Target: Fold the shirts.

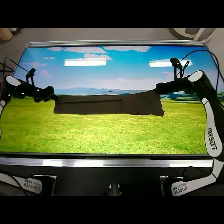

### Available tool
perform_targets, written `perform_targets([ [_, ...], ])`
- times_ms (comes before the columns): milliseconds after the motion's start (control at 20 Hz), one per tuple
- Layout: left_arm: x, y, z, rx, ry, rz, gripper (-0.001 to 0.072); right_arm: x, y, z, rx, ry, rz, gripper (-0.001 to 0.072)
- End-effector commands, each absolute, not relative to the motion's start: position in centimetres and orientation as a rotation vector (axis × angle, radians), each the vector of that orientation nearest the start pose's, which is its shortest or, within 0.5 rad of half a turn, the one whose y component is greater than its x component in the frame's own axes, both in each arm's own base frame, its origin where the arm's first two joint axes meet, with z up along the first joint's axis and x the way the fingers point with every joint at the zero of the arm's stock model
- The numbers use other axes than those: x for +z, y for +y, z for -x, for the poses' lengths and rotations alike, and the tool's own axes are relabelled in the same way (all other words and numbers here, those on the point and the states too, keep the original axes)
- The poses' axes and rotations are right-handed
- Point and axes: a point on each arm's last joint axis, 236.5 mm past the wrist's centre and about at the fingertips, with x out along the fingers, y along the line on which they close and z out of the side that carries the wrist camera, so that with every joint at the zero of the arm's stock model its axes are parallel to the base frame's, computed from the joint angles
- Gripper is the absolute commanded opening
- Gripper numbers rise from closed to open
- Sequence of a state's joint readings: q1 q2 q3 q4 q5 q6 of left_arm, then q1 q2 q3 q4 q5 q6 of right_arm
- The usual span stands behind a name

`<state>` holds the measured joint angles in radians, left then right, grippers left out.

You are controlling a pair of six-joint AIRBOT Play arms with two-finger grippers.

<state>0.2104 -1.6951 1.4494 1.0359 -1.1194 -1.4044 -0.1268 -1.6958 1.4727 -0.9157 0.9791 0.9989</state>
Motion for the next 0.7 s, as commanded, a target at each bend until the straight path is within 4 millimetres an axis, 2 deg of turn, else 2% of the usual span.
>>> perform_targets([
  [0, -7.7, -2.0, -49.1, -0.162, 1.332, 0.590, 0.0033, -4.9, 6.2, -53.6, 0.444, 1.038, -0.261, 0.0018],
  [50, -8.4, -2.5, -48.9, -0.168, 1.354, 0.603, 0.0136, -5.9, 6.6, -53.4, 0.451, 1.058, -0.263, 0.0018],
  [100, -8.6, -3.1, -48.5, -0.186, 1.377, 0.621, 0.0371, -6.3, 6.4, -53.5, 0.449, 1.059, -0.255, 0.0068],
  [150, -8.3, -3.4, -48.2, -0.202, 1.388, 0.624, 0.0575, -6.2, 6.2, -53.7, 0.453, 1.049, -0.239, 0.0316],
  [200, -7.6, -3.3, -48.1, -0.231, 1.388, 0.599, 0.0658, -5.5, 5.6, -53.5, 0.476, 1.042, -0.213, 0.0680],
  [250, -6.6, -3.0, -48.1, -0.244, 1.385, 0.591, 0.0665, -4.7, 4.8, -52.7, 0.514, 1.048, -0.163, 0.0695],
  [300, -5.3, -2.5, -48.1, -0.250, 1.373, 0.589, 0.0664, -4.3, 3.0, -51.5, 0.521, 1.087, -0.104, 0.0706],
  [400, -2.7, -1.6, -48.4, -0.248, 1.322, 0.579, 0.0664, -5.0, -1.2, -48.4, 0.476, 1.214, -0.058, 0.0711],
  [450, -1.5, -1.5, -48.5, -0.248, 1.297, 0.570, 0.0664, -5.5, -2.4, -46.9, 0.480, 1.269, -0.098, 0.0711],
  [550, 0.8, -1.7, -48.5, -0.258, 1.255, 0.549, 0.0664, -6.5, -3.0, -45.0, 0.517, 1.336, -0.214, 0.0711],
  [650, 2.9, -2.7, -48.3, -0.279, 1.219, 0.520, 0.0664, -7.5, -2.0, -44.1, 0.572, 1.373, -0.311, 0.0712],
])
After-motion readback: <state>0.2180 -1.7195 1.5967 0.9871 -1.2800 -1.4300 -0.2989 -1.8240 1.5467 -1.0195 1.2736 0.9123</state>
